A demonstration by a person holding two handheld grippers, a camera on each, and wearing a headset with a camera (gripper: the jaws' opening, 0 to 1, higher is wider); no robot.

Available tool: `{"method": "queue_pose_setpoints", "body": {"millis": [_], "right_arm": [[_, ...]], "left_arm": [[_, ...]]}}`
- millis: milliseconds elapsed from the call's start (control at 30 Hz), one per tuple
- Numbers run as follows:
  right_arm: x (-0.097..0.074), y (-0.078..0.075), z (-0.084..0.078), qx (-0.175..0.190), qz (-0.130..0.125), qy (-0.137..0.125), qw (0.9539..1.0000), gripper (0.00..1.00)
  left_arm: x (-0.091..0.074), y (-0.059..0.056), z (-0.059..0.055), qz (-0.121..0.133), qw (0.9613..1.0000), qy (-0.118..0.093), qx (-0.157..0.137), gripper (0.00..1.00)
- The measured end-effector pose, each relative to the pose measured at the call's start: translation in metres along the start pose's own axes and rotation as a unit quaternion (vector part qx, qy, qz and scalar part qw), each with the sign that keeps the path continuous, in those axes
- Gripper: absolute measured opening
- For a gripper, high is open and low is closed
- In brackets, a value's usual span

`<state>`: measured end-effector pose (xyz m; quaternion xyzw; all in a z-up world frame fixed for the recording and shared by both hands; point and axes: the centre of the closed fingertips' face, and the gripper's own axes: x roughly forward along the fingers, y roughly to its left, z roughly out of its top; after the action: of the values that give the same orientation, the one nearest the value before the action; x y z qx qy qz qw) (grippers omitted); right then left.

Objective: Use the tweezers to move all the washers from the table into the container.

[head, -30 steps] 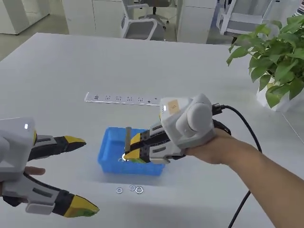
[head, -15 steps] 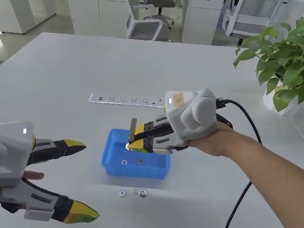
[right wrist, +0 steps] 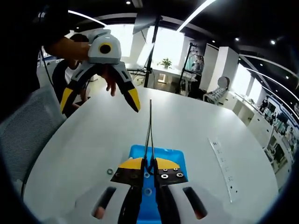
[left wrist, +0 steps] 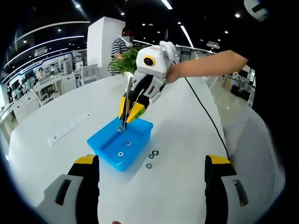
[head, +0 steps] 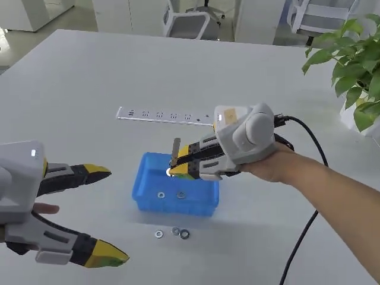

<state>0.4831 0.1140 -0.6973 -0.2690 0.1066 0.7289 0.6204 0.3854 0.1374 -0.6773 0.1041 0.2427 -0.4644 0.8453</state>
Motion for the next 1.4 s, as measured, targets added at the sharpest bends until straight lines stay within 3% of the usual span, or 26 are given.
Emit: {"method": "queue_pose_setpoints", "body": {"millis": [1000,1400], "right_arm": [[0.042,0.002,-0.050,0.016,0.043,0.044,0.9980,0.09],[0.050,0.006,-0.057,0.022,0.052,0.049,0.9972,0.09]], "left_arm": [[0.009,0.013,0.000,0.002,1.0000,-0.003,-0.003,0.98],[0.016,0.024,0.011,0.004,0.9998,-0.017,0.003,0.92]]}}
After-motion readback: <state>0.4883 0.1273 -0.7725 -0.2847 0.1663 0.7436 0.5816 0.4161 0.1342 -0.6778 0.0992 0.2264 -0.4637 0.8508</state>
